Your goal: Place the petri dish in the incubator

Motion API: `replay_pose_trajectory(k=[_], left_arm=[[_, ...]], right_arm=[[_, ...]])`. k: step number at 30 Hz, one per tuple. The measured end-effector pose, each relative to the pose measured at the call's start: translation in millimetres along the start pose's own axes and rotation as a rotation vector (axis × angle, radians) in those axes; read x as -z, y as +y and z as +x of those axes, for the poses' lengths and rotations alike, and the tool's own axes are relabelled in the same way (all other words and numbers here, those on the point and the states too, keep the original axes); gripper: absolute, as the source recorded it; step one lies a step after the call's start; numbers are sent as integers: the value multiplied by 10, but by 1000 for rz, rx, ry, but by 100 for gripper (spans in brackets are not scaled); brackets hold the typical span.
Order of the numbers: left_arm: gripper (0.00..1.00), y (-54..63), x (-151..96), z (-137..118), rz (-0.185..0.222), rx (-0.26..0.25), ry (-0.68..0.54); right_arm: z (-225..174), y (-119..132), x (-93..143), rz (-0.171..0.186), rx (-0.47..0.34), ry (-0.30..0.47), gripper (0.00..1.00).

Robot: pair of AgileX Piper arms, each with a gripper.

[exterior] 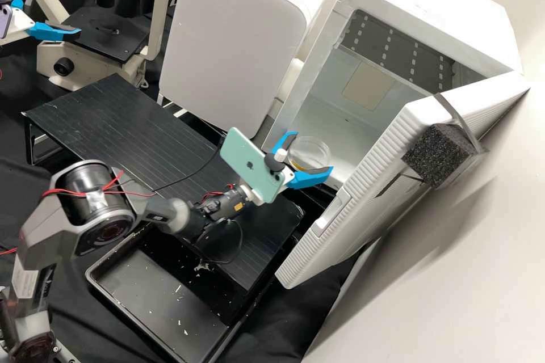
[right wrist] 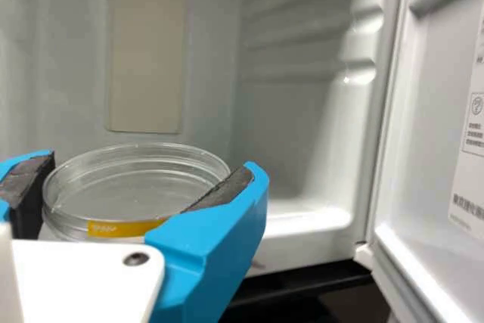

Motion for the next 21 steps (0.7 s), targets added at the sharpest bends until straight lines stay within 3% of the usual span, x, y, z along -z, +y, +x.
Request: replay_pose_trajectory(k=[5,13,21], left_arm=[[100,0,0,0,0,0,0],[100,0,0,0,0,0,0],[100,0,0,0,0,0,0]], right_arm=[[340,48,-119,-3,-10,-24,0],[692,55,-228,53,-10,-29,0],[902,-32,-289,62,16,-36,0]])
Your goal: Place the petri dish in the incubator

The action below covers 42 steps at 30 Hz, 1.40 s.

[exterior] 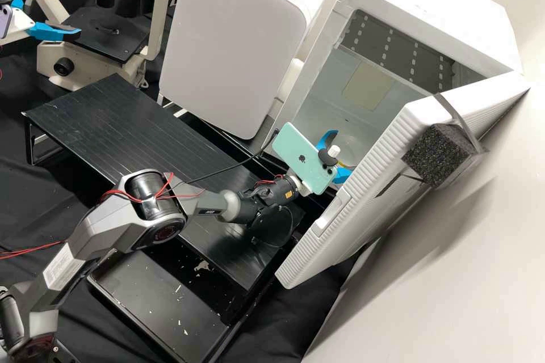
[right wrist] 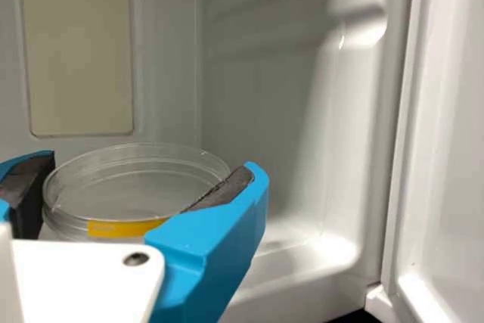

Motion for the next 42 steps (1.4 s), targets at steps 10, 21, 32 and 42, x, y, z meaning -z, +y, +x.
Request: replay_pose_trajectory(k=[10,21,32,42], left_arm=[[100,0,0,0,0,0,0],[100,0,0,0,0,0,0],[100,0,0,0,0,0,0],[100,0,0,0,0,0,0]], right_arm=[[199,-213,4,3,39,0,0],[244,-237,-15,-3,42,-2,100],[242,-242,-20,-11,44,-5,100],[-26,-144,-118,2,37,-24,100]])
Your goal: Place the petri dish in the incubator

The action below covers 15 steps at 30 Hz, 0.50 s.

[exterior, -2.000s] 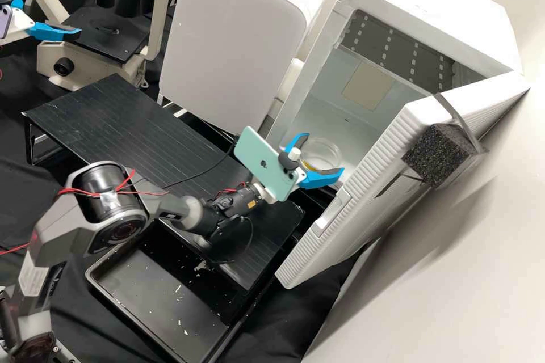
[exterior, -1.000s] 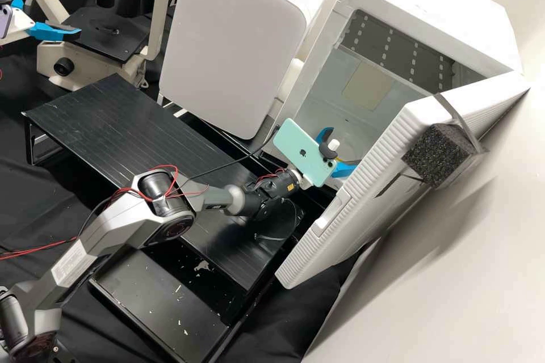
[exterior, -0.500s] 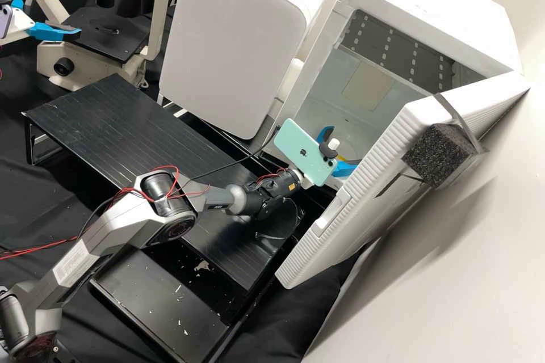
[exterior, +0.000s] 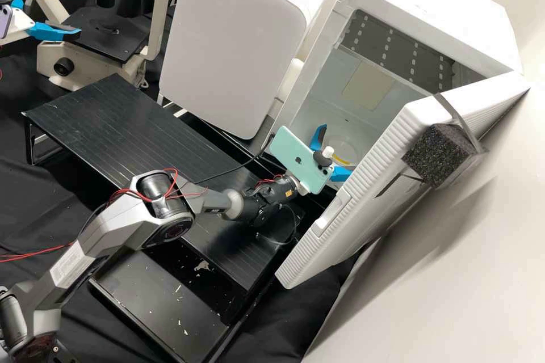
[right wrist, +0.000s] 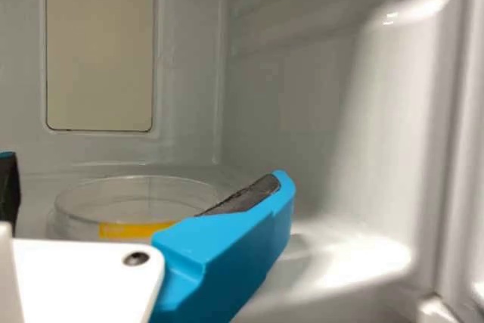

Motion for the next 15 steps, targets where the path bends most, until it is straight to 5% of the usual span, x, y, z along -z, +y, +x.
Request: replay_pose_trajectory(k=[6,15], left_arm=[[100,0,0,0,0,0,0],[100,0,0,0,0,0,0]], right_arm=[[-446,168,-6,19,-11,25,100],[-1049,295,60,38,-33,161,100]])
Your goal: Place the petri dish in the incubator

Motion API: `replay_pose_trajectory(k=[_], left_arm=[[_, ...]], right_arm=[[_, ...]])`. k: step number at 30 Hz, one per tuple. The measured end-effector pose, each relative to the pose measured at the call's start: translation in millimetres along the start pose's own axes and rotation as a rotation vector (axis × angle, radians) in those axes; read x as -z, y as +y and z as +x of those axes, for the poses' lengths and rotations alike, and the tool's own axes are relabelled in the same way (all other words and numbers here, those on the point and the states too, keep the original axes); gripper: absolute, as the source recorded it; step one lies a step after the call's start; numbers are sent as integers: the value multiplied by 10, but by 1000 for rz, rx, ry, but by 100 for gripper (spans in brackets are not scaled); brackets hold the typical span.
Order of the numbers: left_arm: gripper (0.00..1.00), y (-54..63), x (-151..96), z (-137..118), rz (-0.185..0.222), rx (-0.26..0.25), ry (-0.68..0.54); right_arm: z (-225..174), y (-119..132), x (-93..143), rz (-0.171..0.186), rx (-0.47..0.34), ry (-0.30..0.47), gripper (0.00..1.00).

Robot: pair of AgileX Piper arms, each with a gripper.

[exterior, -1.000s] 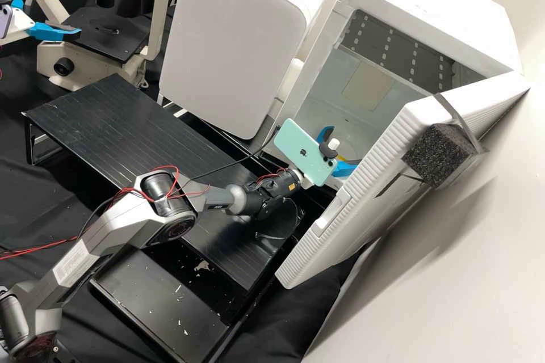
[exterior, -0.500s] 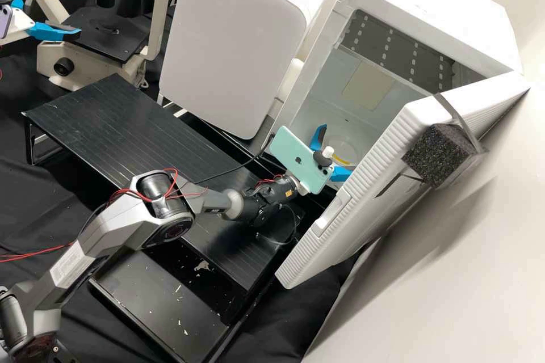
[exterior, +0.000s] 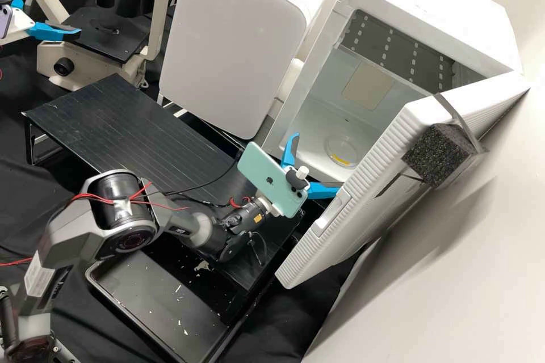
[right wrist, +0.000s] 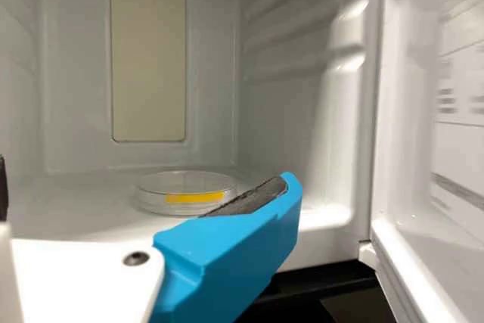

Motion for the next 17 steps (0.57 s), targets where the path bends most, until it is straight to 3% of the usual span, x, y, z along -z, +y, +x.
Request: replay_pose_trajectory(k=[5,11,17], left_arm=[[100,0,0,0,0,0,0],[100,0,0,0,0,0,0],[100,0,0,0,0,0,0]], right_arm=[[-433,26,46,22,-1,-59,100],[-1050,-43,352,42,-5,-119,100],[-1574,-219,660,63,54,-94,100]])
